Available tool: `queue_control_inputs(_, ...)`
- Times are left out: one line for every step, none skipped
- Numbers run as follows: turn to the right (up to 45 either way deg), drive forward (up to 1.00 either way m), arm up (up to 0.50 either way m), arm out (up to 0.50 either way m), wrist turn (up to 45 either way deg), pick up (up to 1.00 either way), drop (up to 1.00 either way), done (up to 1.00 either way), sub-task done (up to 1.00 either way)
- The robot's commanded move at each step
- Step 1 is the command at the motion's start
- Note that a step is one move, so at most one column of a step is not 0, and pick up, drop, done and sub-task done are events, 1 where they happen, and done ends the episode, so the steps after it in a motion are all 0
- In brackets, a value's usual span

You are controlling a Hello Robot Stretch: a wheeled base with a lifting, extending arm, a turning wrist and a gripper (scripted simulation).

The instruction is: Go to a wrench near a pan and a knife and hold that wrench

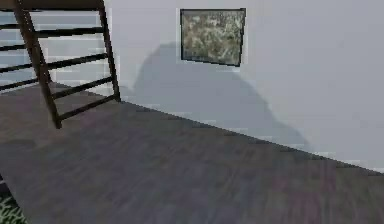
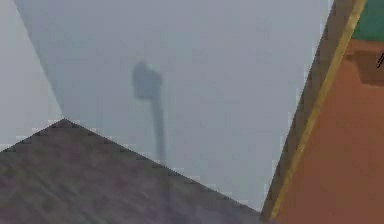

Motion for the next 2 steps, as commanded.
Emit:
queue_control_inputs(45.0, 0.00, 0.00, 0.00, 0.0, 0.00, 0.00, 0.00, 0.00)
queue_control_inputs(45.0, 0.00, 0.00, 0.00, 0.0, 0.00, 0.00, 0.00, 0.00)
